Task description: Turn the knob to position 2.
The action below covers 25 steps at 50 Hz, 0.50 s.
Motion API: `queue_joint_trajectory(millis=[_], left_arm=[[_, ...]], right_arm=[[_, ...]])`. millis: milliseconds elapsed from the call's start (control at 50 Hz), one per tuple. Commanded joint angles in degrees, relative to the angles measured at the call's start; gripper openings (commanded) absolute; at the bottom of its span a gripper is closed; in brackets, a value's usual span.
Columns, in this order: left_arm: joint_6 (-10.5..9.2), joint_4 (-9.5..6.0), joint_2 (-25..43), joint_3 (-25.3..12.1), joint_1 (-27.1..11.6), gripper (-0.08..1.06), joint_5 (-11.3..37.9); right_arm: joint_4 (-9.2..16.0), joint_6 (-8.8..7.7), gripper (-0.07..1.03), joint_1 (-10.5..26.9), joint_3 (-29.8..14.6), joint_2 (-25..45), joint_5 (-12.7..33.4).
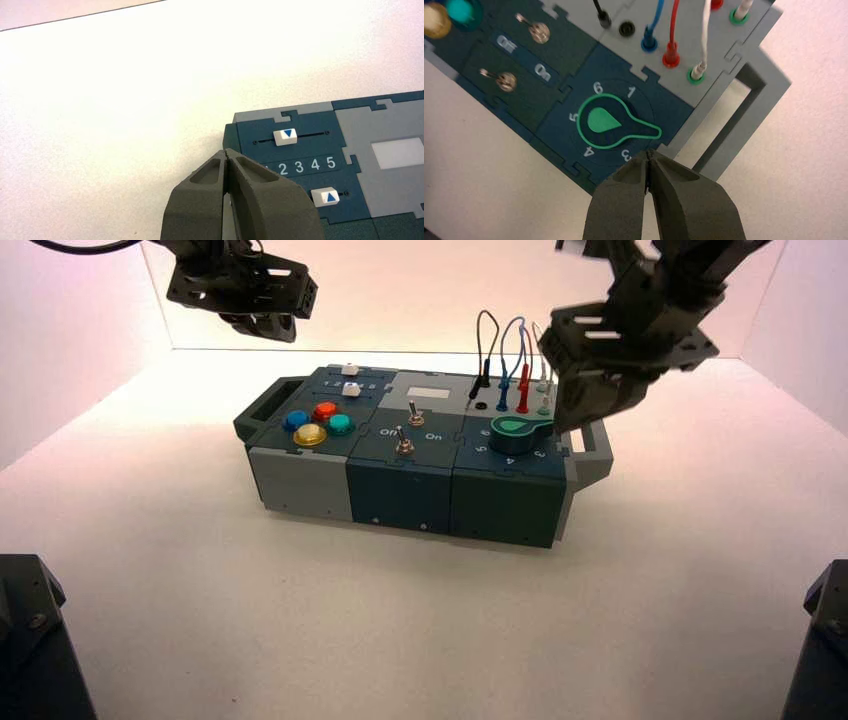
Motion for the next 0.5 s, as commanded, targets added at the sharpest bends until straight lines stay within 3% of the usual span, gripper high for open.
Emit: queue_joint_trajectory(millis=[20, 180, 500], left_arm=[[-0.09, 0.00, -0.79, -1.58, 0.18, -0.03, -0.26], [-0.09, 0.09, -0.70, -1.76, 0.09, -0.03, -0.18], [0.00, 0.00, -0.88, -1.76, 0.18, -0.03, 0.00]], right_arm=[[0.00, 0.00, -0.02, -0.18, -1.76, -3.43, 0.26], [-0.88, 0.00, -0.02, -1.58, -4.04, -6.15, -0.44], [-3.34, -0.09, -0.02, -12.57, -4.92, -6.24, -4.66]])
